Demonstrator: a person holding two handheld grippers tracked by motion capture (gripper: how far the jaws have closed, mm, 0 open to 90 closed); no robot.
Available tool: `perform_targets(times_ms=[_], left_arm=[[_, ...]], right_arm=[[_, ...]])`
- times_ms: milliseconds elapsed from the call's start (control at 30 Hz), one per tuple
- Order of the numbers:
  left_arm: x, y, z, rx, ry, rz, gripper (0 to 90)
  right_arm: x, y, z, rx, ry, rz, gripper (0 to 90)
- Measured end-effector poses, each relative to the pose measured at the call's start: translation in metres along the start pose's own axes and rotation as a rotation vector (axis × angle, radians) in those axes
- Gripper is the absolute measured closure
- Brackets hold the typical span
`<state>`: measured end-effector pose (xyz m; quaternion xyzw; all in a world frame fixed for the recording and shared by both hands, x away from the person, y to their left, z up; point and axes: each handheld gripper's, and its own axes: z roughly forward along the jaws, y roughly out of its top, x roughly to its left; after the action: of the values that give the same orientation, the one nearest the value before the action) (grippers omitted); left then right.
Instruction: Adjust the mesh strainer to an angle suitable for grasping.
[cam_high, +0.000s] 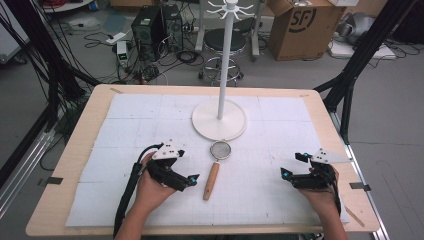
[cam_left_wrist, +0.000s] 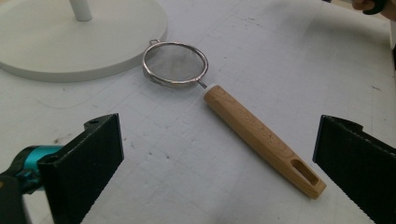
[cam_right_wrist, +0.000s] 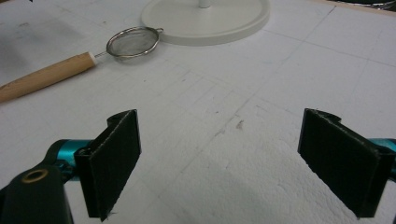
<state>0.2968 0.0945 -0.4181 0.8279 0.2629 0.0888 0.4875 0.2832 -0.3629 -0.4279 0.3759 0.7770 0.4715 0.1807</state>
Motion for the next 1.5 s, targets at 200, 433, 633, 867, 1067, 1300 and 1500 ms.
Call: perform_targets(times_ms=[200, 433, 633, 867, 1067, 1300, 1500], left_arm=[[-0.005, 0.004, 0.018, 0.021, -0.011, -0.012, 2.3], [-0.013, 0.007, 0.04, 0.065, -0.016, -0.012, 2.3], [-0.018, 0.008, 0.059, 0.123, -0.018, -0.013, 2.3], [-0.023, 0.005, 0.073, 0.201, 0.005, 0.014, 14.8], [-0.025, 0.004, 0.074, 0.238, 0.04, 0.043, 24.6], [-0.03, 0.006, 0.07, 0.247, 0.012, 0.07, 44.9], [-0.032, 0.007, 0.067, 0.264, -0.003, 0.097, 55.4]], right_arm=[[0.001, 0.0, -0.001, -0.002, -0.001, 0.003, 11.1], [0.001, 0.0, 0.001, 0.006, -0.003, -0.002, 11.1], [0.001, 0.0, 0.002, 0.007, -0.01, 0.001, 11.1], [0.001, -0.001, 0.002, 0.014, -0.015, -0.005, 11.1], [0.001, -0.001, 0.002, 0.021, -0.017, -0.006, 11.1], [0.001, -0.002, 0.003, 0.024, -0.022, -0.008, 11.1], [0.001, -0.002, 0.003, 0.023, -0.02, -0.007, 11.1]])
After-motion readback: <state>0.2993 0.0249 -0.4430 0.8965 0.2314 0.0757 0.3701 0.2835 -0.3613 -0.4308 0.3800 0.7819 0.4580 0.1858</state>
